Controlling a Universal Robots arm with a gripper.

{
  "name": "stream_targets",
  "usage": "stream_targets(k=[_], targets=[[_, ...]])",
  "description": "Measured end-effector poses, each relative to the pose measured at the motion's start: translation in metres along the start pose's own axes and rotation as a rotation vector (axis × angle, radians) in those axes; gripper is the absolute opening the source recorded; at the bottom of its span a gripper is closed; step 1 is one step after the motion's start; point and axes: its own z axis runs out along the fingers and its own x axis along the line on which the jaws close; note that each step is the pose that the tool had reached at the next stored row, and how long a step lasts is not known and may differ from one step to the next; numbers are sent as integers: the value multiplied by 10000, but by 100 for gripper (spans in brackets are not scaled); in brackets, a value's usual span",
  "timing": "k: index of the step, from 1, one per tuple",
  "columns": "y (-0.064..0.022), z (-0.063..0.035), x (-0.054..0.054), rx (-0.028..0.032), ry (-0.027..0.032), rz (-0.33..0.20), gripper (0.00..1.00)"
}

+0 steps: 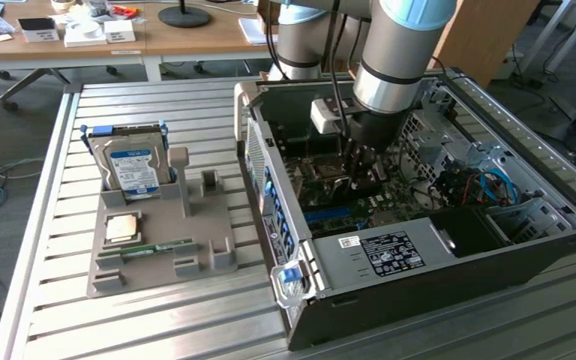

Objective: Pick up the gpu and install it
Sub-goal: 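Insert the gpu into the slot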

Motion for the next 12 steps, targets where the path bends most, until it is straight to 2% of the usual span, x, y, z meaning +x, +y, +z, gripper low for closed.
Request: stream_targets(k=[7, 12], targets=[[23, 6, 16, 1, 2, 1, 27], [79, 17, 22, 0, 12, 0, 27]])
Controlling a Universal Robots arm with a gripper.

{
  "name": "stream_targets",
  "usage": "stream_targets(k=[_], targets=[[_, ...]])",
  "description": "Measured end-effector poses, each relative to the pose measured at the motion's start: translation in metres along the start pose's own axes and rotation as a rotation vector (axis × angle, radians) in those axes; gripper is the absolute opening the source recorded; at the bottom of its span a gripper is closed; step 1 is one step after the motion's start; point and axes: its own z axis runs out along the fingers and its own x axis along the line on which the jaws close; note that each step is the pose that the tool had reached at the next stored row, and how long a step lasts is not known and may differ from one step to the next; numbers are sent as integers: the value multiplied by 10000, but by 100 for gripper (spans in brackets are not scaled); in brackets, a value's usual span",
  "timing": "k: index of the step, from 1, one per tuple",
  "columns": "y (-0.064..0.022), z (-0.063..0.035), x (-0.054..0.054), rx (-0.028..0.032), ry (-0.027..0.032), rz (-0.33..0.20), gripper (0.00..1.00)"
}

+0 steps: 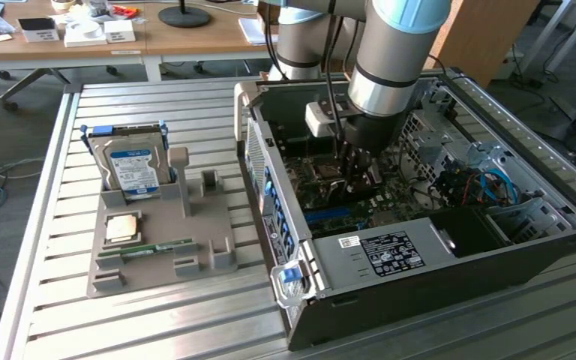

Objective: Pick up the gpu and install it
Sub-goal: 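Insert the gpu into the slot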

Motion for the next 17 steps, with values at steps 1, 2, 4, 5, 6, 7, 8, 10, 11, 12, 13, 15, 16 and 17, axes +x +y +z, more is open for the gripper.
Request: stream_targets(k=[1, 2, 4, 5, 6, 7, 8, 10, 11, 12, 13, 15, 16, 17], targets=[[1, 0, 3, -1, 1, 0, 27], [2, 0, 7, -1, 1, 2, 27], [2, 0, 13, 0, 0, 3, 27], [4, 1, 13, 0, 0, 4, 27], [8, 2, 13, 1, -1, 2, 27], [13, 3, 14, 1, 0, 1, 27], [19, 4, 14, 0, 0, 1, 27], [30, 5, 13, 0, 0, 1, 27], [36, 7, 13, 0, 0, 2, 27], [38, 8, 14, -1, 2, 2, 27], [38, 9, 14, -1, 2, 1, 27], [39, 12, 14, -1, 2, 6, 27], [39, 13, 14, -1, 1, 8, 27], [40, 13, 14, 0, 1, 10, 27]])
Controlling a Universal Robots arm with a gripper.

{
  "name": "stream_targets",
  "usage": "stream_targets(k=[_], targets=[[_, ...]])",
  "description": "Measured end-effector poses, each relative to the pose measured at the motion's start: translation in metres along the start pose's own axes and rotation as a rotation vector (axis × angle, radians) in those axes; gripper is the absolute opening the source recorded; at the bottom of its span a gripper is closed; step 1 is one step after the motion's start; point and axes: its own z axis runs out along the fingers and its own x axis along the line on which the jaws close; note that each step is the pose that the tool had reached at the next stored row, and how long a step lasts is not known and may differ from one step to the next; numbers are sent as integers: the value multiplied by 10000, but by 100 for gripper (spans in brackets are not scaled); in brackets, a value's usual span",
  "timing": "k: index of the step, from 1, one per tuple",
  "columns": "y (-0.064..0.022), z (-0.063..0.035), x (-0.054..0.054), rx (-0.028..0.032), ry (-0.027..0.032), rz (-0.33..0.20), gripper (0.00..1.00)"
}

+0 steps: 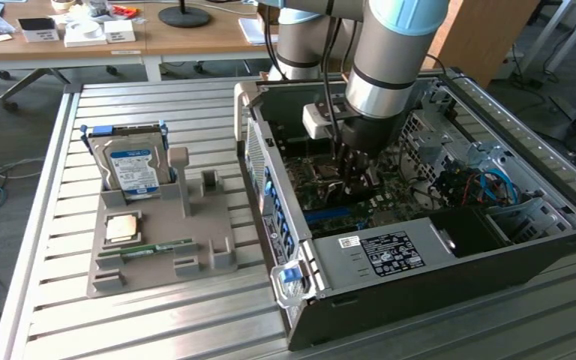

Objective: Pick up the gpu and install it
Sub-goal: 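Insert the gpu into the slot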

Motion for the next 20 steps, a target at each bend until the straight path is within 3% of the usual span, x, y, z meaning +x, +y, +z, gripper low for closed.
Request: stream_targets(k=[20], targets=[[53, 18, 0, -2, 3, 17, 27]])
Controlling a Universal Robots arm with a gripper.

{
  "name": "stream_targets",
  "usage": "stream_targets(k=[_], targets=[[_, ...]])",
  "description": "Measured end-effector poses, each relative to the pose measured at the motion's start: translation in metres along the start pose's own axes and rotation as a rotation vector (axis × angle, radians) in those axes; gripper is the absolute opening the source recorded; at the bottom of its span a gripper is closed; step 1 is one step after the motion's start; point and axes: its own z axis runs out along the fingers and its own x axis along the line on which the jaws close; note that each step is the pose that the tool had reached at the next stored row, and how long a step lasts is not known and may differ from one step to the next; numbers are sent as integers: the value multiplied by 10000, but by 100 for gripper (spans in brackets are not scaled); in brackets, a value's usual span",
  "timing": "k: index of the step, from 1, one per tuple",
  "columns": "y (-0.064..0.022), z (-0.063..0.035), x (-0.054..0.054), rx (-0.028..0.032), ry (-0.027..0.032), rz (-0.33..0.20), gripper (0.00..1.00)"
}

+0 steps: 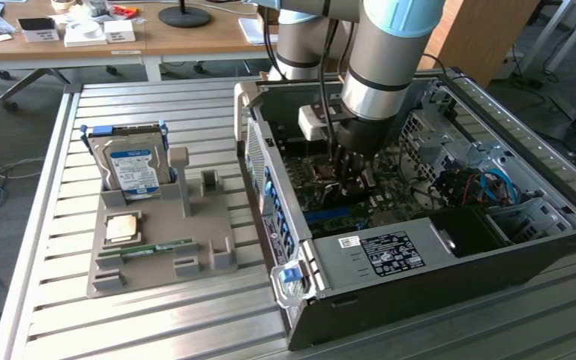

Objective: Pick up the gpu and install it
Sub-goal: 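Insert the gpu into the slot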

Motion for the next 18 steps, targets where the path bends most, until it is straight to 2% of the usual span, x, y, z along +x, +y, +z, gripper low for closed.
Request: stream_targets(k=[18], targets=[[9, 34, 0, 4, -1, 96, 27]])
